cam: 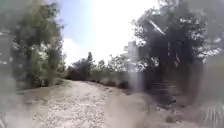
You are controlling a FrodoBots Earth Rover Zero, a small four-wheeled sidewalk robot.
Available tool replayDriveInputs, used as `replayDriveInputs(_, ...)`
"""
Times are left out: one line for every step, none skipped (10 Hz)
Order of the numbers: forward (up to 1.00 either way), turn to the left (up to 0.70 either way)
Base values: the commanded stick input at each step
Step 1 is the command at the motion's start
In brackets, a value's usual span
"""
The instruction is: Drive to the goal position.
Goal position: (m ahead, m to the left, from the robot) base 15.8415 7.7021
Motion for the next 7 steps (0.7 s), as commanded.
replayDriveInputs(0.60, 0.01)
replayDriveInputs(0.60, 0.01)
replayDriveInputs(0.60, 0.02)
replayDriveInputs(0.60, 0.09)
replayDriveInputs(0.60, 0.15)
replayDriveInputs(0.60, 0.15)
replayDriveInputs(0.60, 0.15)
